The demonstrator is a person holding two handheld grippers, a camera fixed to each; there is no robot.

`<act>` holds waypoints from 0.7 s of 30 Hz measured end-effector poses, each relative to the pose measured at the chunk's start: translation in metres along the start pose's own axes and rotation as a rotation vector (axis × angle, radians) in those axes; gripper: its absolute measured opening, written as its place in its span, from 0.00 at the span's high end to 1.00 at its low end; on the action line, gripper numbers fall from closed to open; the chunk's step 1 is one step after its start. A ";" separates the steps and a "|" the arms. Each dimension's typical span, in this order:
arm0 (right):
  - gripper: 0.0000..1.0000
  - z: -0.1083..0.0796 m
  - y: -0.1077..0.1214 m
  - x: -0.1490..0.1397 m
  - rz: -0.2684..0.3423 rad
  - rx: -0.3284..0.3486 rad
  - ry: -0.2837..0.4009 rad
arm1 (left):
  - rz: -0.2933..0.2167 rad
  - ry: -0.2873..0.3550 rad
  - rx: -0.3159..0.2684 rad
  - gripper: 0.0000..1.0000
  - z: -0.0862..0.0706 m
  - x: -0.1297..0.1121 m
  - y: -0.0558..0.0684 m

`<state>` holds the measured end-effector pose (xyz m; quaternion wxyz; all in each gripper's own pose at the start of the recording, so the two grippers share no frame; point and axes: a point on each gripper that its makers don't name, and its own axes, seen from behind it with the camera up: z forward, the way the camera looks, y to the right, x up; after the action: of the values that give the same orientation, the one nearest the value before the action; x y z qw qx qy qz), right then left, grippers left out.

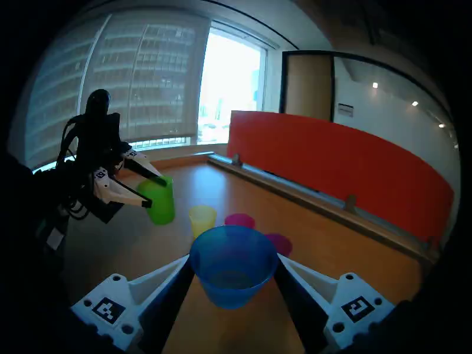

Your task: Pour water

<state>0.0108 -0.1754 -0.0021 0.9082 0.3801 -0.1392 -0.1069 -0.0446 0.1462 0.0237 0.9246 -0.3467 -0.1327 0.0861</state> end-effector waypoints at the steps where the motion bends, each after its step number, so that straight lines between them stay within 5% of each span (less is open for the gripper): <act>1: 0.08 -0.001 0.000 0.002 -0.001 -0.001 0.005 | 0.000 0.004 0.001 0.12 -0.001 0.002 0.000; 21: 0.08 -0.013 -0.002 0.038 0.012 -0.026 0.113 | -0.027 0.100 0.015 0.11 -0.020 0.031 -0.003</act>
<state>0.0502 -0.1797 -0.0058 0.9200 0.3729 -0.0888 -0.0816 -0.0086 0.1395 0.0176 0.9337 -0.3418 -0.0902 0.0572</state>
